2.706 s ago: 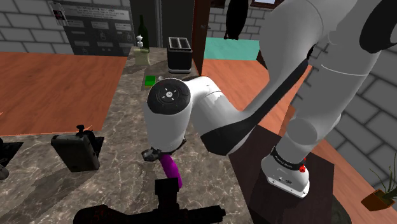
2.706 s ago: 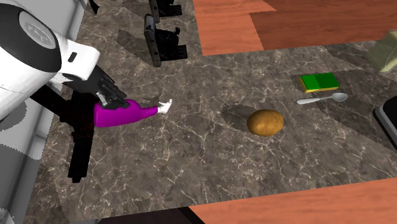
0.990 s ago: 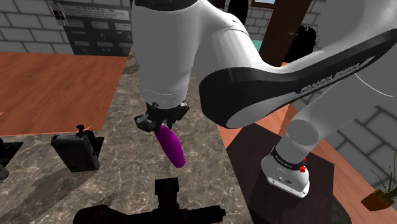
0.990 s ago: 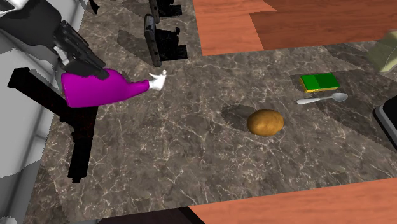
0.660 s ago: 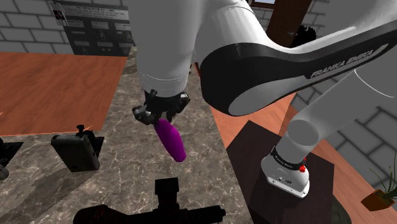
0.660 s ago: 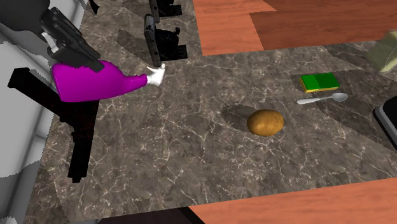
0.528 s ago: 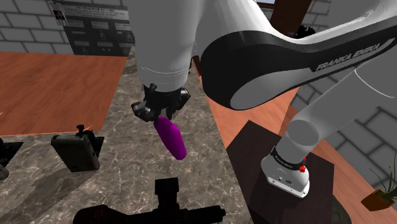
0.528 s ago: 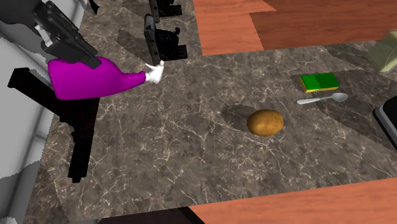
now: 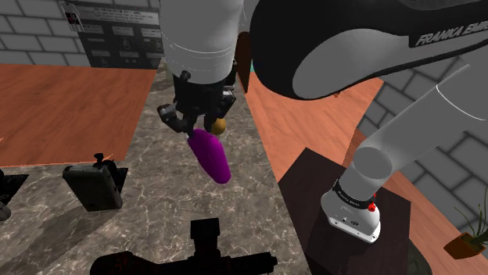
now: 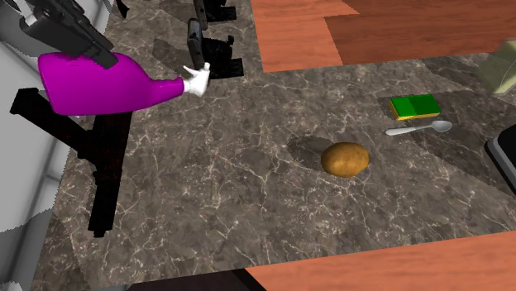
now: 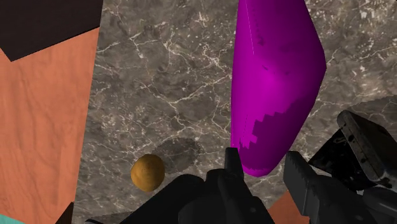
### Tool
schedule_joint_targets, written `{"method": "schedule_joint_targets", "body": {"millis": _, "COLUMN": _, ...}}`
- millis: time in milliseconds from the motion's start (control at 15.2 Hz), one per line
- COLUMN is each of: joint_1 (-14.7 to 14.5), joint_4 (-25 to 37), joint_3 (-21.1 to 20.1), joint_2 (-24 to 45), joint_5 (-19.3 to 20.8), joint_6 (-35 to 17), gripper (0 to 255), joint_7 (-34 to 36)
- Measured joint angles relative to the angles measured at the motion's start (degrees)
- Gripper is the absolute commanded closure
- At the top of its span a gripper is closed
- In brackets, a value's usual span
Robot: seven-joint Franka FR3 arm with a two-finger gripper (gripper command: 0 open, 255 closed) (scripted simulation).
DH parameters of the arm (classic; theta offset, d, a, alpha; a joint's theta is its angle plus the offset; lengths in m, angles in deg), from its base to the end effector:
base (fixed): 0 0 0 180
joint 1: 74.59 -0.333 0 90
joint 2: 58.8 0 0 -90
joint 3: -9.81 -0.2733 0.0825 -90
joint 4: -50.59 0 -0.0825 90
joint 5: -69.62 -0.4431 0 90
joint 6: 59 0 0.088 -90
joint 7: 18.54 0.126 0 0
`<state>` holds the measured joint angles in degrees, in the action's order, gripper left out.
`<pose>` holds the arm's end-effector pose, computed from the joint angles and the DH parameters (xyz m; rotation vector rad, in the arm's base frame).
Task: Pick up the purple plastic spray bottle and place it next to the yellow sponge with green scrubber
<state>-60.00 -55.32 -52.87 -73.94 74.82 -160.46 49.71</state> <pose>0.3794 0.4561 0.5040 2.9293 -0.5102 0.4455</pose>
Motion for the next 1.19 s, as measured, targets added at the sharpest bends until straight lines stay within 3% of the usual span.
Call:
{"method": "schedule_joint_targets", "body": {"millis": 528, "joint_1": 0.79, "joint_4": 5.83, "joint_3": 0.07, "joint_2": 0.97, "joint_5": 0.78, "joint_6": 5.13, "gripper": 255, "joint_7": -1.14}}
{"method": "schedule_joint_targets", "body": {"millis": 792, "joint_1": 0.00, "joint_4": 0.51, "joint_3": 6.52, "joint_2": -2.12, "joint_5": -1.33, "joint_6": 1.09, "gripper": 255, "joint_7": -6.90}}
{"method": "schedule_joint_targets", "body": {"millis": 1188, "joint_1": 1.82, "joint_4": -4.81, "joint_3": 11.20, "joint_2": -1.30, "joint_5": -0.35, "joint_6": -5.52, "gripper": 255, "joint_7": -12.63}}
